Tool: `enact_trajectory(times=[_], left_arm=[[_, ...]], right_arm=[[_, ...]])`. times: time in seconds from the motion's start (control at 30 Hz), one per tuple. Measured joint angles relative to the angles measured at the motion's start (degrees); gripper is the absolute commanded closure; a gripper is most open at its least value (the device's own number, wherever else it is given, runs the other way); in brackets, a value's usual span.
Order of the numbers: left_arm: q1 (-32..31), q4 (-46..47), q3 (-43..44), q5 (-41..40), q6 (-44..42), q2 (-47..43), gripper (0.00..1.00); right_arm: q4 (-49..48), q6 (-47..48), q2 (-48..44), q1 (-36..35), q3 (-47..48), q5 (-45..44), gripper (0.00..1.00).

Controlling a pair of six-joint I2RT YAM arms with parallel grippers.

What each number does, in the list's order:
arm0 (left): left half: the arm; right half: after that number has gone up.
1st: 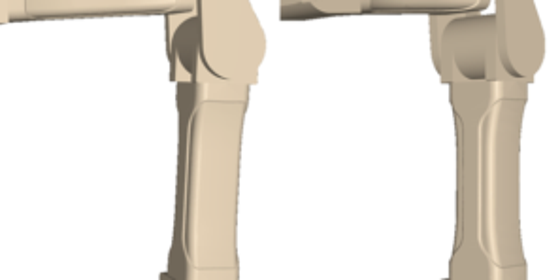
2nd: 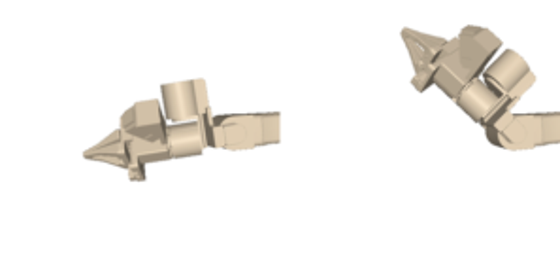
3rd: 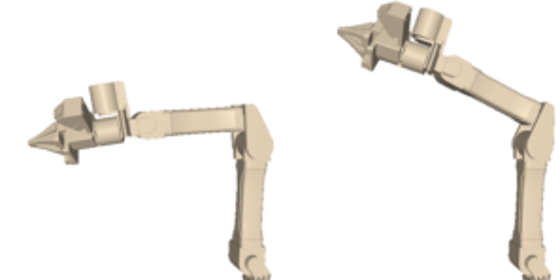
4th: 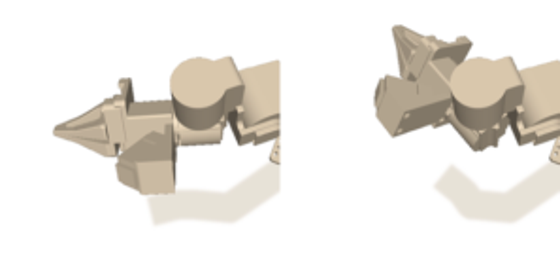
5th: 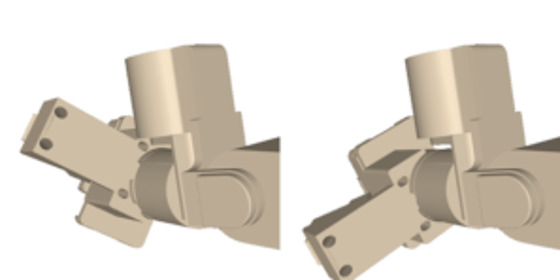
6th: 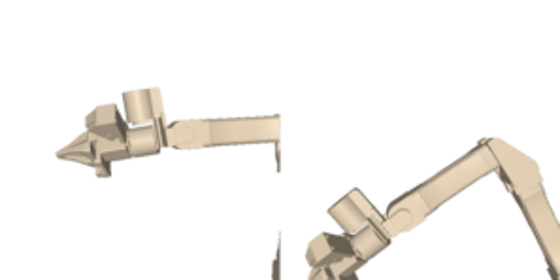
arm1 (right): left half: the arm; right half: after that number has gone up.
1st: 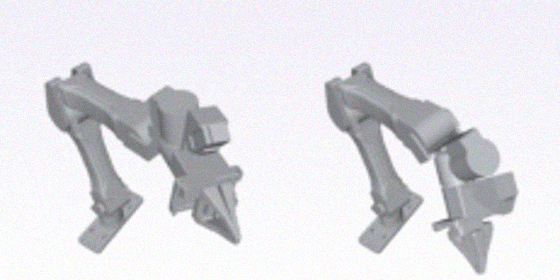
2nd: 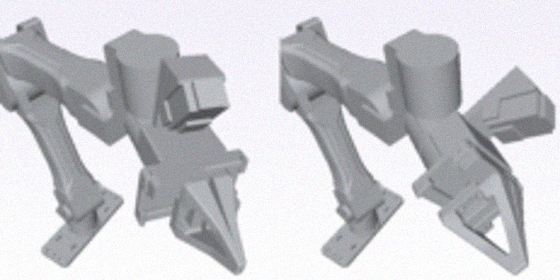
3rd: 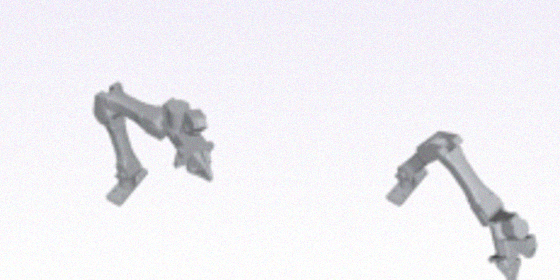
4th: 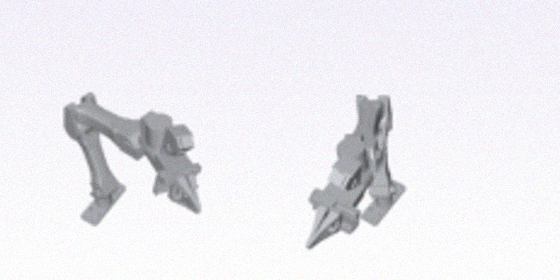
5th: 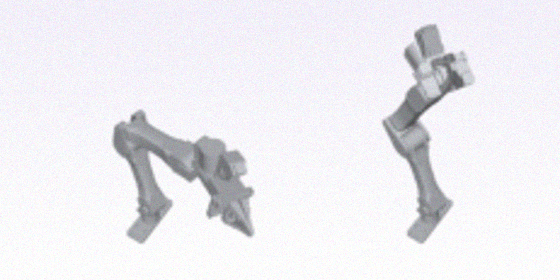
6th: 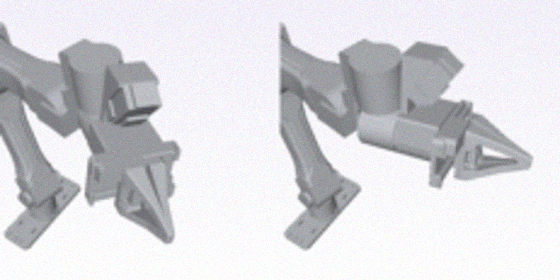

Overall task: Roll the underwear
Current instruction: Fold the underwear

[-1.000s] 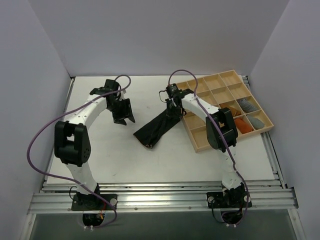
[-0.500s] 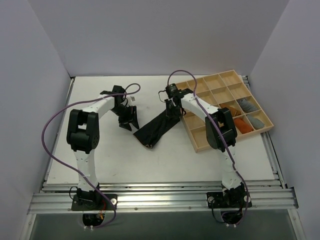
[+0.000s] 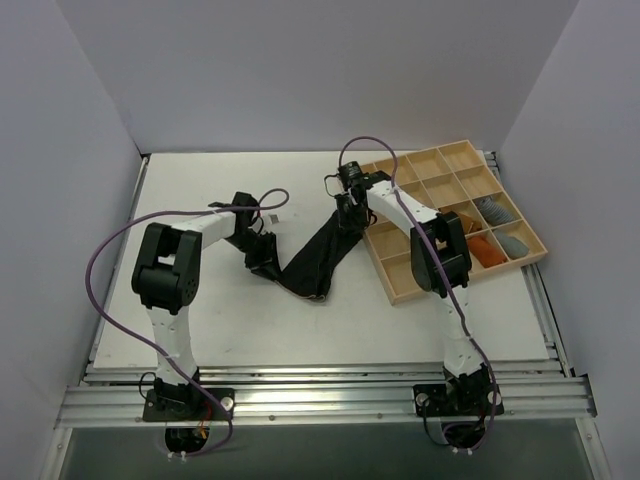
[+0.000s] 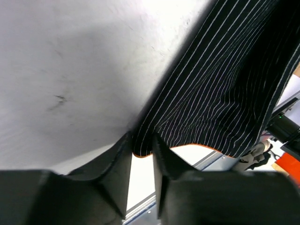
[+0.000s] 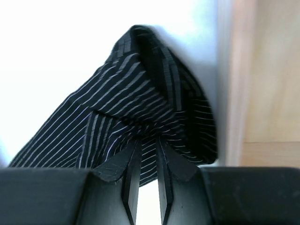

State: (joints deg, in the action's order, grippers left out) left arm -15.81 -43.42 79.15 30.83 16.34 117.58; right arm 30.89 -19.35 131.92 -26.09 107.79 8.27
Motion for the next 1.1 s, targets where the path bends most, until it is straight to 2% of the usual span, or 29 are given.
enact_trajectory(times=[0.2,0.3,0.47,0.5,0.53,0.57,0.63,0.87,1.1], left_arm=[[-3.8,4.0,-6.3,1.2,4.0,-3.1,0.78],[-7.0,7.0,-10.0,1.6,7.0,-5.3,0.80],[-8.9,10.5,-13.4,3.1,11.5,-6.7,0.83],[-8.8,10.8,-13.7,3.1,12.2,-6.9,0.83],[-8.8,11.2,-14.0,3.1,12.9,-7.1,0.83],[-8.8,11.7,-14.4,3.1,13.5,-7.2,0.83],[-8.7,12.5,-15.1,2.9,14.6,-7.7,0.83],[-8.8,14.7,-16.5,2.7,16.8,-8.5,0.83],[-9.4,17.6,-18.1,2.6,19.4,-9.3,0.85]], right_arm=[[0.3,1.9,0.0,1.0,0.4,0.5,0.83],[0.2,2.1,-0.2,1.1,0.1,0.7,0.78],[0.3,1.1,-3.1,1.2,-3.1,1.0,0.54],[0.4,0.6,-4.3,1.2,-3.9,1.1,0.52],[0.0,0.3,-6.0,1.1,-5.1,1.4,0.49],[-0.4,-0.4,-8.0,1.1,-6.7,1.7,0.40],[-1.3,-2.1,-13.7,0.8,-11.0,2.1,0.33],[-6.4,-8.0,-30.1,-3.4,-26.6,3.5,0.32],[-10.1,-13.3,-32.8,-11.5,-38.2,3.2,0.31]])
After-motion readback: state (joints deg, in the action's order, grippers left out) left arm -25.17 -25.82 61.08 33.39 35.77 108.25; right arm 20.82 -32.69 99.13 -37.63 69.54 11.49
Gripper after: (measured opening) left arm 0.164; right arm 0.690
